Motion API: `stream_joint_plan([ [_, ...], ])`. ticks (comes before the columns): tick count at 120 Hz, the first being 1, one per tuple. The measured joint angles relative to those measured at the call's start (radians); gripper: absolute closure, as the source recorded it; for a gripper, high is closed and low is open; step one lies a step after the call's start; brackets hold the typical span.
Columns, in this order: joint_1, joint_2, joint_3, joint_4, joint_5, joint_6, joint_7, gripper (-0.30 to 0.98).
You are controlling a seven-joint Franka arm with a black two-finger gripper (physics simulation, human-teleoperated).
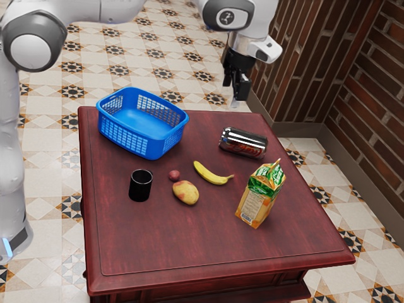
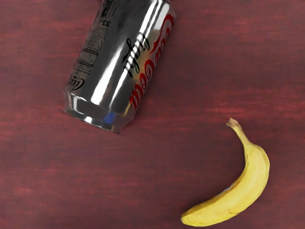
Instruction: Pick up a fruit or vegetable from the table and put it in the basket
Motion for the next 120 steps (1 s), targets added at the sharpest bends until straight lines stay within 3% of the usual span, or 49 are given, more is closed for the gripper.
stream_joint_plan([
  [35,0.046,0.001,-0.009,-0.003,0.013,0.02,0.03,0.0],
  [53,-0.115,0.134,-0.014,-0.022,-0.008,0.055,0.033,0.0],
  [63,-0.128,0.167,-0.011,-0.023,-0.012,0.078,0.035,0.0],
  [89,-0.142,0.151,-0.018,-0.021,-0.028,0.094,0.075,0.0],
  [100,-0.229,0.115,-0.015,0.004,-0.004,0.052,0.096,0.0],
  [120,-0.254,0.062,-0.012,-0.028,0.018,0.015,0.222,0.0],
])
